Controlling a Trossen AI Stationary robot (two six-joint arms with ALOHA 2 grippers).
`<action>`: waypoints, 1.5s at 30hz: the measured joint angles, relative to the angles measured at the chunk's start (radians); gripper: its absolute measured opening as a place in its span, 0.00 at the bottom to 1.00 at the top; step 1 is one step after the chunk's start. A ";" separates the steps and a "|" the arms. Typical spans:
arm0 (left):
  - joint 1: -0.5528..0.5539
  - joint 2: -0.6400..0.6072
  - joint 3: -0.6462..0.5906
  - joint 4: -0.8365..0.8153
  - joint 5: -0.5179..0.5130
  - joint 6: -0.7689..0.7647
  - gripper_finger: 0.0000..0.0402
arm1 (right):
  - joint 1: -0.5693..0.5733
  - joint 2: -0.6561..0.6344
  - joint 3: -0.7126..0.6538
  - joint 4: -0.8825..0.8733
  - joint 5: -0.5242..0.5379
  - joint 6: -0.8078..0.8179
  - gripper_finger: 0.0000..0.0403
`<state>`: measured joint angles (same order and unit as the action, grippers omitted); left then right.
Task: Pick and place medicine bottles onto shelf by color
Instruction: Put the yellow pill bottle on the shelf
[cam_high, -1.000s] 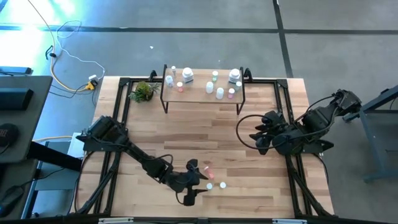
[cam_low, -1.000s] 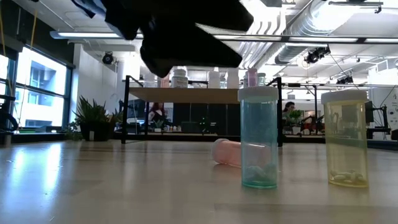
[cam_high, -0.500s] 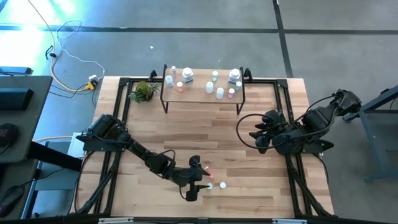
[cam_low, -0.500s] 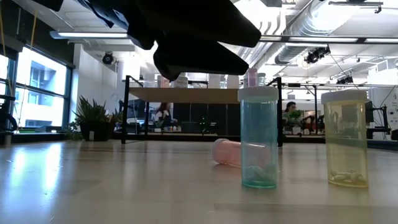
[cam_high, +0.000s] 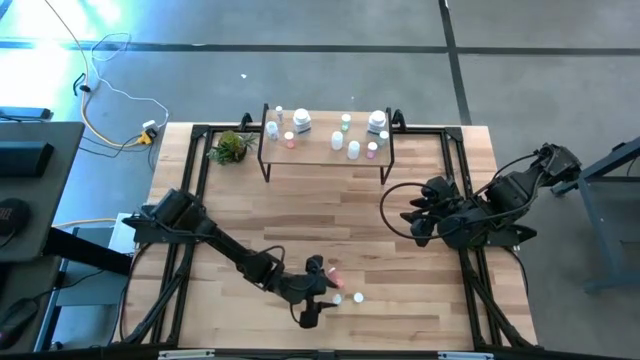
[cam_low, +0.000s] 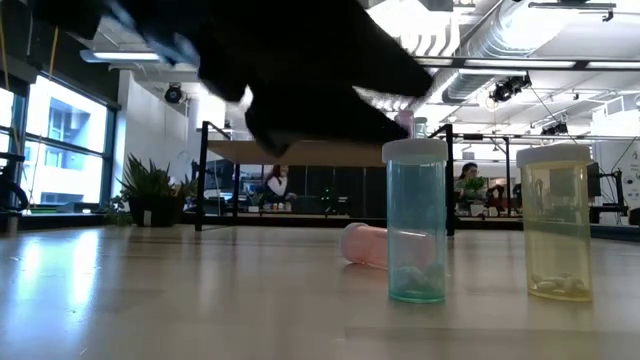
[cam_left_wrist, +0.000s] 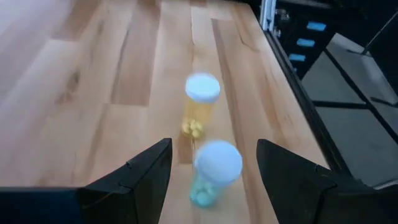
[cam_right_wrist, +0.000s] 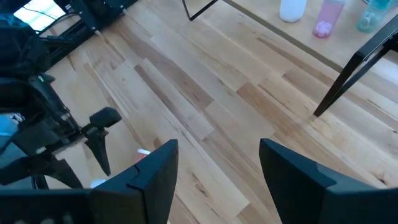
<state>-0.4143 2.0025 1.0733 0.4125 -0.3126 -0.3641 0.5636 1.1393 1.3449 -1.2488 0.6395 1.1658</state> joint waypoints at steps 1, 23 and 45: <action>-0.005 0.011 0.000 0.010 0.000 0.001 0.56 | 0.000 0.000 0.000 0.000 0.000 0.005 0.54; -0.012 0.034 0.000 0.044 -0.016 -0.165 0.56 | 0.000 0.000 0.000 0.000 0.000 0.023 0.54; 0.035 -0.256 0.000 -0.354 -0.188 -0.123 0.56 | 0.105 0.204 0.000 0.105 -0.127 -0.130 0.54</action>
<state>-0.3798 1.7463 1.0733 0.0584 -0.5001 -0.4870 0.6689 1.3428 1.3453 -1.1434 0.5122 1.0356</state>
